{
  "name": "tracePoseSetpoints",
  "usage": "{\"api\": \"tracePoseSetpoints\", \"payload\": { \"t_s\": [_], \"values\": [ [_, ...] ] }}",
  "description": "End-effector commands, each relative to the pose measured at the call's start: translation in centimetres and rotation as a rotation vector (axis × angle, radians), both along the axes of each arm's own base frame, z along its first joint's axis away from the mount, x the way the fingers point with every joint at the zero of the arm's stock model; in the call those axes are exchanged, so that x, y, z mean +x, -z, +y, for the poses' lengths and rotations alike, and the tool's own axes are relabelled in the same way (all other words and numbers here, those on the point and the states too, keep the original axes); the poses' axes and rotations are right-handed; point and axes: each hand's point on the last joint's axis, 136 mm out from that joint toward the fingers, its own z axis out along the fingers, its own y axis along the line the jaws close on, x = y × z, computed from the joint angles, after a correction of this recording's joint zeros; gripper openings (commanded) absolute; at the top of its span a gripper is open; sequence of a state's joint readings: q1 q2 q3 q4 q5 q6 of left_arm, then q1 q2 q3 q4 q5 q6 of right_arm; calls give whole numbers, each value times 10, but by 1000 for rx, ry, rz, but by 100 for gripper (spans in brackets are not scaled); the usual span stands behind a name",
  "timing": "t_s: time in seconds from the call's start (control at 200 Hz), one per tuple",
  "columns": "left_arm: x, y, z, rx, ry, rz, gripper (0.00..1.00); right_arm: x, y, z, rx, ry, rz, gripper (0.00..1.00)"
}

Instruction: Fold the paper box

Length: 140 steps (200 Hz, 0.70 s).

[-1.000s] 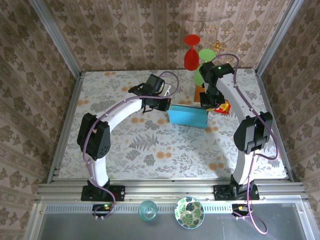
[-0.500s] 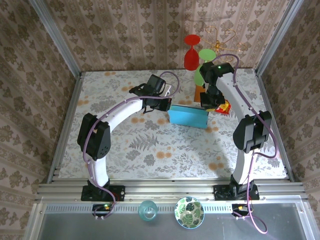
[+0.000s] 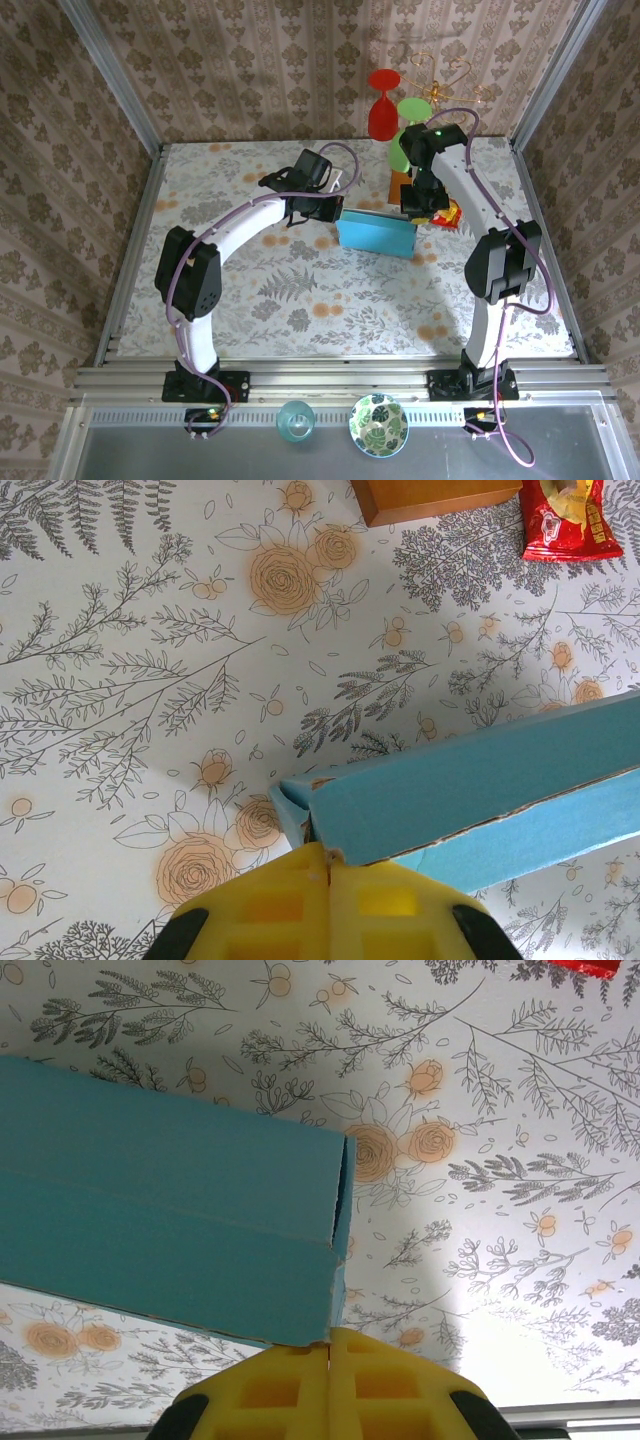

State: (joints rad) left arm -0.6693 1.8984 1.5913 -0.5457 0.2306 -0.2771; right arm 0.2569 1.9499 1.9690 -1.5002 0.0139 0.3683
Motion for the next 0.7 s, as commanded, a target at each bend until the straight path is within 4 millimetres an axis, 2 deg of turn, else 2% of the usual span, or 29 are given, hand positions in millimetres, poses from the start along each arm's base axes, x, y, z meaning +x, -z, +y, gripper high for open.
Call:
{"api": "tracePoseSetpoints", "payload": {
  "t_s": [0.0,0.695],
  "values": [
    [-25,42,9,95,3,137,2,1,0,11,54,39,19,0],
    [-26,43,7,90,-3,147,2,5,1,20,129,141,27,0]
  ]
}}
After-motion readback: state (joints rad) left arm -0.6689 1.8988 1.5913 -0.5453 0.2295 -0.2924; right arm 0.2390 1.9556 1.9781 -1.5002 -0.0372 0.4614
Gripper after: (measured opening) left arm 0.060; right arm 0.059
